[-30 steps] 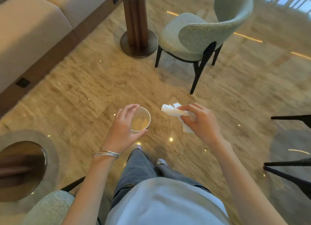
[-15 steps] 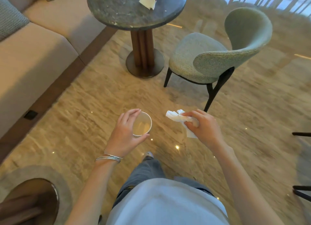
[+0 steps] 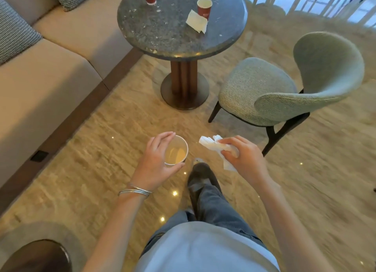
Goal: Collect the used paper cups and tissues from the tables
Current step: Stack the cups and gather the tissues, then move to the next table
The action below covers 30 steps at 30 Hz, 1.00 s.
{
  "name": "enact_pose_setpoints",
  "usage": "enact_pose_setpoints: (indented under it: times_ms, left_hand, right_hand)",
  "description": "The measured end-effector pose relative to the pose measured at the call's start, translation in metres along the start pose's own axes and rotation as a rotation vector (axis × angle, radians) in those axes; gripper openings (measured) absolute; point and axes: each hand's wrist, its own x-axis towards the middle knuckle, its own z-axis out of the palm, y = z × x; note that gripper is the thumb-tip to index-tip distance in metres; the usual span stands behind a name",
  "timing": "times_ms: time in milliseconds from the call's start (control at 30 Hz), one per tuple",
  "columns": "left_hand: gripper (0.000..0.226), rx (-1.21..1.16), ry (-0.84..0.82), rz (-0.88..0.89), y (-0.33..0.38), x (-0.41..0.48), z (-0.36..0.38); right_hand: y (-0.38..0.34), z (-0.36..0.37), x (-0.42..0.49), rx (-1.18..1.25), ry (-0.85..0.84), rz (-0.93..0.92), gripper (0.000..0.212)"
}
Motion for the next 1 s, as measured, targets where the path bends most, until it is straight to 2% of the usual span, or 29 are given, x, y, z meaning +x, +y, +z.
enact_pose_setpoints:
  times_ms: [267,600,1000]
  left_hand:
    - [0.079,-0.024,0.001,-0.038,-0.024,0.117,-0.007]
    - [0.078,-0.005,0.088,0.014,-0.038,0.280,-0.020]
    - [0.077,-0.021,-0.013,0.069,-0.094,0.417,-0.023]
  right_hand:
    - [0.005,-0.018,0.130,0.010,-0.006,-0.021,0.030]
    - [0.005,-0.060,0.289,-0.038,-0.030,-0.097,0.025]
    - [0.006,-0.047,0.402,-0.012,-0.012,0.015,0.024]
